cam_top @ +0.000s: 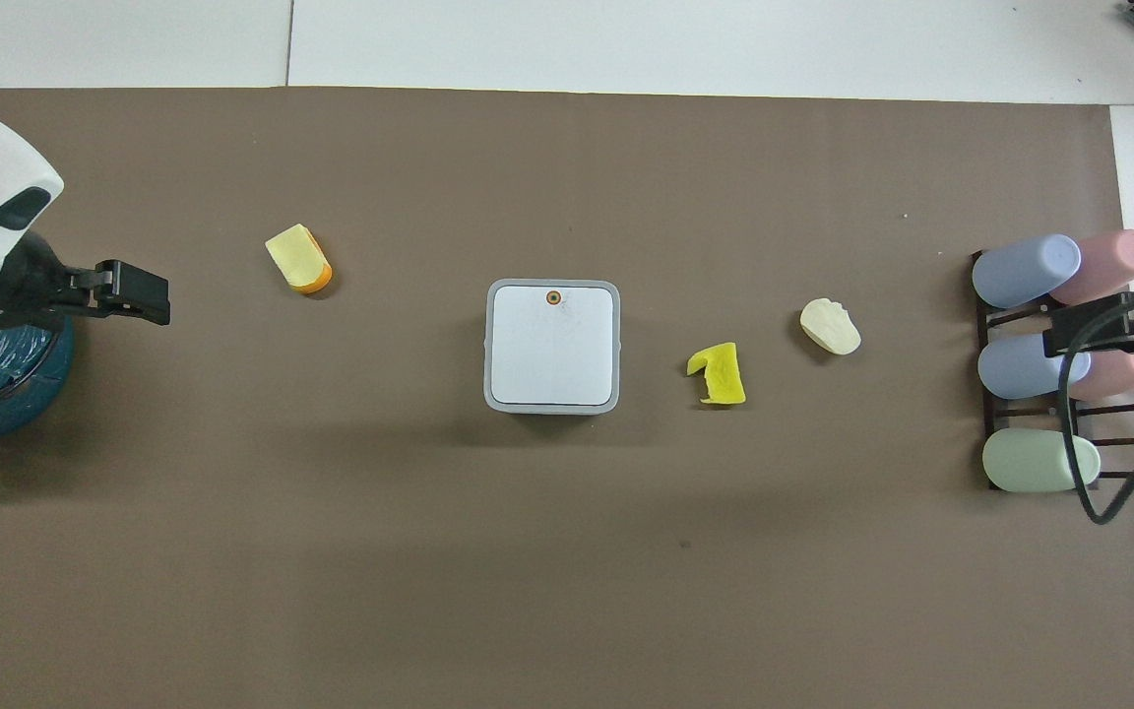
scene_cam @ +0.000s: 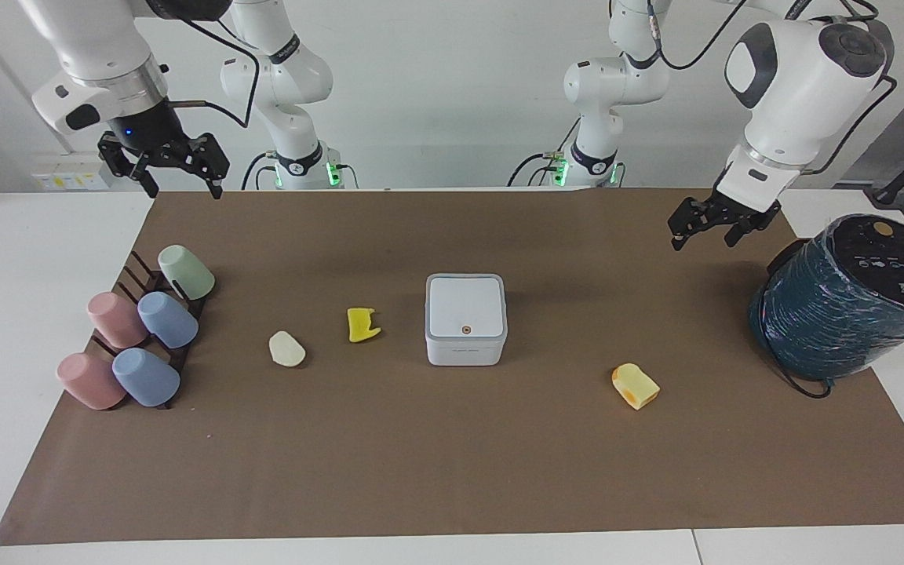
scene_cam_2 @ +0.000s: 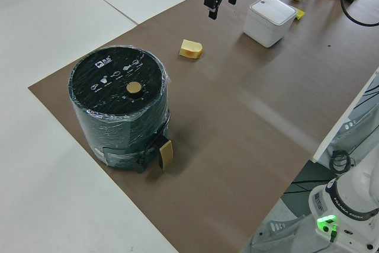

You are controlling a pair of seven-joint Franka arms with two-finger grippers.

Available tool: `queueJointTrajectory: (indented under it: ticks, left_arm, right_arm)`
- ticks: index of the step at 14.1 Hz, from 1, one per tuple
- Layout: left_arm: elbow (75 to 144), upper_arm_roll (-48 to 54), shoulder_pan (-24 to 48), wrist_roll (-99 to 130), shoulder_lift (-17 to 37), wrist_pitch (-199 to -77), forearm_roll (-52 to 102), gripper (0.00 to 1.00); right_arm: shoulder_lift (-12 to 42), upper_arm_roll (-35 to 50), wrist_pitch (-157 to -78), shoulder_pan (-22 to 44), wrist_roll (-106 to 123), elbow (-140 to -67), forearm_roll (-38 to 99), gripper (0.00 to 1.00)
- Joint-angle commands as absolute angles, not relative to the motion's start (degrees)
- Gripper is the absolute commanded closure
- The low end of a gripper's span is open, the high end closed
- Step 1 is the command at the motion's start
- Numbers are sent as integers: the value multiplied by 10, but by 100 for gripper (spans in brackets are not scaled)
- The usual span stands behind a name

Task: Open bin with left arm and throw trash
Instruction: 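Reach the left gripper to the lid of the white bin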

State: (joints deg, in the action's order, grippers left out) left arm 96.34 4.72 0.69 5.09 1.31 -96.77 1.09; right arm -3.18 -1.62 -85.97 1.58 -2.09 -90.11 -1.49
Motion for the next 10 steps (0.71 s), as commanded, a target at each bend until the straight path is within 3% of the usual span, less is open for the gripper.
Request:
queueJointTrajectory:
  ticks: [1,5,9,10]
  left_arm:
    - [974,44,11,50,0,-975,0,0]
    - [982,48,14,54,-2,-982,1,0]
    - [1012,50,60,88,-9,-1068,18,0]
    - [1026,49,72,122,-16,-1077,18,9]
  right_arm:
    - [-49,-17,-874,18,-36,-929,-14,0]
    - [-51,-17,-874,17,-33,-930,-14,0]
    - [-51,-17,-874,18,-32,-930,-14,0]
    - [-51,-17,-874,18,-33,-930,-14,0]
